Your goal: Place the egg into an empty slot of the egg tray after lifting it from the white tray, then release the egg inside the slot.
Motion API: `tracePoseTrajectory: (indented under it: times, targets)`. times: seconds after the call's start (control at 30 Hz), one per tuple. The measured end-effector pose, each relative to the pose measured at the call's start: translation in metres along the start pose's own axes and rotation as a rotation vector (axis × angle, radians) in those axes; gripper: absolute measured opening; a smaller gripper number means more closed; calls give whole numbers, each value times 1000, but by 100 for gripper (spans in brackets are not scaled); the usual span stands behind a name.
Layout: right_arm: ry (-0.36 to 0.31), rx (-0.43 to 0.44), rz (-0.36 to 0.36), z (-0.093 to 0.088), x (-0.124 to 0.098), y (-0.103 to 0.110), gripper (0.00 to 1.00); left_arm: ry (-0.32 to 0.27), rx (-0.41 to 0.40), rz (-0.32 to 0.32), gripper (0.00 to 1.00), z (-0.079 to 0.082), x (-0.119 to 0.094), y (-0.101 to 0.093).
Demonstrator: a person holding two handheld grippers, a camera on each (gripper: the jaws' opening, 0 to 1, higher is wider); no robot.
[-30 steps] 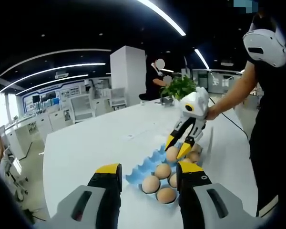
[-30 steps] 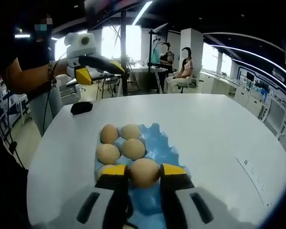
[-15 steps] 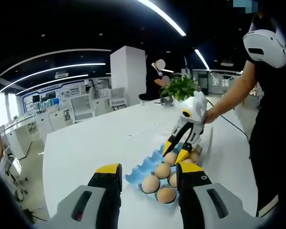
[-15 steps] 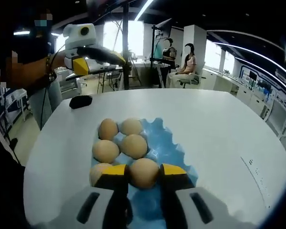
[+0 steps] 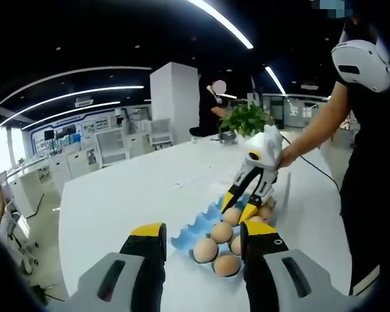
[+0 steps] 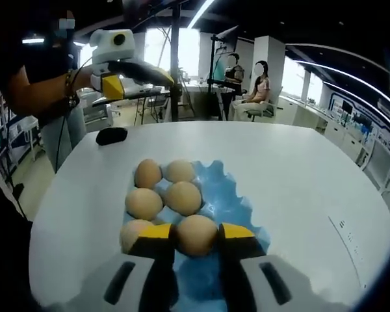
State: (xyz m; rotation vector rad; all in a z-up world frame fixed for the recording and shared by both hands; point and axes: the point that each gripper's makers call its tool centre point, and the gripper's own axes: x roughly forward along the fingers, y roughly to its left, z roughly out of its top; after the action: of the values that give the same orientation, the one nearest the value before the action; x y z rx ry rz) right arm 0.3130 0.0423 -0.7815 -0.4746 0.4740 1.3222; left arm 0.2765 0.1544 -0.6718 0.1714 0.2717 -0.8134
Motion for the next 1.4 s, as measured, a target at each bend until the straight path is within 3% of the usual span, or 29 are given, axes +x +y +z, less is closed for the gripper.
tracePoseTrajectory:
  times: [0.17, 0.33, 0.9, 1.4]
  targets:
    - [7, -36, 4, -2, -1, 1, 27, -1, 2, 2, 46, 1, -1, 0]
    - [-2, -5, -3, -3, -5, 0, 28, -4, 3, 1, 46, 3, -1, 0]
    - [-57, 47, -91, -8, -51, -15, 27, -1, 5, -4, 46, 4, 2, -1]
    - [-44, 79, -141, -33, -89, -21, 27, 0, 11, -5, 46, 6, 4, -1]
